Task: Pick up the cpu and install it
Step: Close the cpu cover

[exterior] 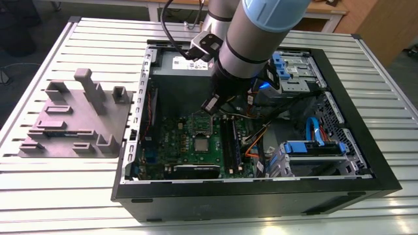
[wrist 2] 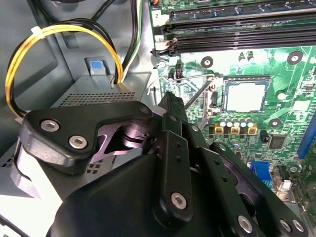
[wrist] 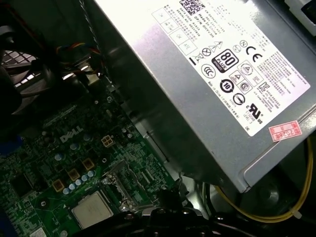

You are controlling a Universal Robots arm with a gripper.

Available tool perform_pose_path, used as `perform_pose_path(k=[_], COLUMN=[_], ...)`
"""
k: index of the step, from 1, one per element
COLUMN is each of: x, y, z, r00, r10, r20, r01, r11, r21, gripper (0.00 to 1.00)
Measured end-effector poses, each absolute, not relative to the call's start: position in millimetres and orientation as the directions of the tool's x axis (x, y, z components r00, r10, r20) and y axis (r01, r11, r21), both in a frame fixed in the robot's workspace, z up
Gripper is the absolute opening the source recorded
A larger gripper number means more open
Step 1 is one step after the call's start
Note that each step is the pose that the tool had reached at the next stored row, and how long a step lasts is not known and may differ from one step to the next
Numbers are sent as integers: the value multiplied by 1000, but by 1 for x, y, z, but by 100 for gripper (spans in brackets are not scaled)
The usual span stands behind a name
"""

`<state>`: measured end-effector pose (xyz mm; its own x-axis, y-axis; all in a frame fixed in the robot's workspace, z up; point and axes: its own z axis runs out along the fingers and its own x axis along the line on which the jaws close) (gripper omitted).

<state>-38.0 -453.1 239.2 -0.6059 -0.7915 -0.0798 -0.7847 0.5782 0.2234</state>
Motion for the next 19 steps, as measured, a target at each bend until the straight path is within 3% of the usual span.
perform_pose_path(k=[19], x=[-38], y=[-458], z=[239], r00=[-606], r10=[-792], r20=[-80], r01=[-785], r11=[578], r21=[223], gripper=[10])
